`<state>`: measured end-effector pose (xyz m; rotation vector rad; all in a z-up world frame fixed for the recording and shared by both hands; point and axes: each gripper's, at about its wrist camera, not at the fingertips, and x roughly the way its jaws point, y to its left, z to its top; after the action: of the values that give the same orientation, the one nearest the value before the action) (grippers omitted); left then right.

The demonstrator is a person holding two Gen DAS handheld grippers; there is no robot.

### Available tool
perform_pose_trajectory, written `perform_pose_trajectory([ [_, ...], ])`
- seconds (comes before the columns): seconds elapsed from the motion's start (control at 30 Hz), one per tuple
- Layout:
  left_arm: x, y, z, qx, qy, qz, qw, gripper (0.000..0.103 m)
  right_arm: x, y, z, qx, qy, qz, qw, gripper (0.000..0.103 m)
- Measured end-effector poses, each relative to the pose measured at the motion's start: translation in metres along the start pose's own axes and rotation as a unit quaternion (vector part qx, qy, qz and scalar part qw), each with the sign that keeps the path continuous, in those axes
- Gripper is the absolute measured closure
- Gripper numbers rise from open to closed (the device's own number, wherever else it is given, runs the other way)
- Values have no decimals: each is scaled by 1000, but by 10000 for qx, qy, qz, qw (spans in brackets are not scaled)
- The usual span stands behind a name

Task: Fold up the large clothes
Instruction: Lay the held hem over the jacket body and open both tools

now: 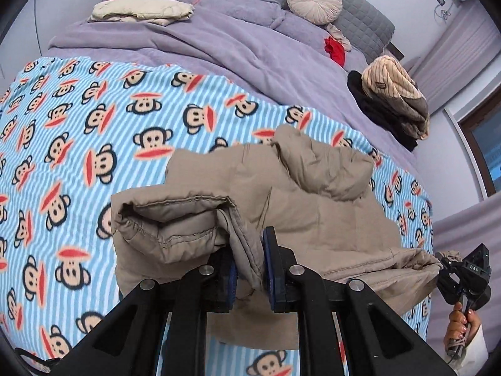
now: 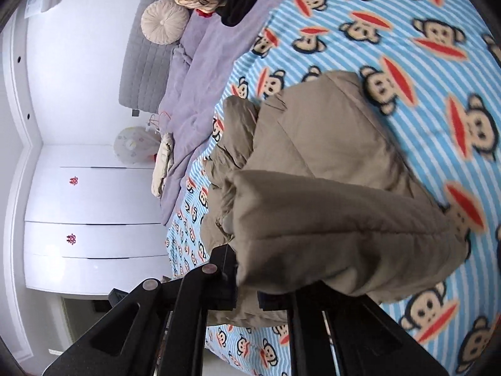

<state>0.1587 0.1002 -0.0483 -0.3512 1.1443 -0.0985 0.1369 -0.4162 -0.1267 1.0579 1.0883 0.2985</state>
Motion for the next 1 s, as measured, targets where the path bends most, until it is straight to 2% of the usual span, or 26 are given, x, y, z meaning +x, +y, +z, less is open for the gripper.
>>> perform_pose_trajectory([
  [0.2, 62, 5, 48, -43, 193, 477, 9987, 87, 58, 15, 68, -206, 42, -392, 9990, 93],
  [0.27, 86, 8, 58, 42, 306, 591, 9978, 87, 77, 14, 83, -239, 29, -623, 9978, 93],
  [0.43, 141, 20, 74, 8, 602, 602, 9964, 86, 115, 1, 102, -263, -28, -1082, 9938, 93],
  [0.57, 158, 22, 77, -2, 630, 601, 9962, 86, 135, -19, 111, -77, -87, -1173, 9930, 93],
  [0.67, 150, 12, 77, 337, 564, 744, 9951, 86, 144, -24, 115, -32, -76, -1214, 9926, 93],
  [0.7, 143, 7, 76, 536, 459, 796, 9943, 83, 145, -22, 116, -78, -64, -1261, 9920, 93],
  [0.77, 130, 0, 73, 819, 190, 910, 9923, 52, 144, -17, 116, -209, -73, -1365, 9904, 93],
  [0.8, 123, -1, 73, 908, 56, 974, 9911, 13, 142, -14, 116, -278, -70, -1405, 9897, 93],
  [0.83, 116, -3, 72, 984, -62, 1057, 9895, 0, 141, -10, 116, -329, -62, -1434, 9891, 93],
  [0.97, 99, -8, 68, 1209, -130, 1093, 9865, 0, 131, 3, 113, -487, -44, -1605, 9858, 88],
  [1.0, 96, -10, 65, 1240, -121, 1074, 9864, 0, 127, 7, 111, -552, -53, -1650, 9847, 74],
])
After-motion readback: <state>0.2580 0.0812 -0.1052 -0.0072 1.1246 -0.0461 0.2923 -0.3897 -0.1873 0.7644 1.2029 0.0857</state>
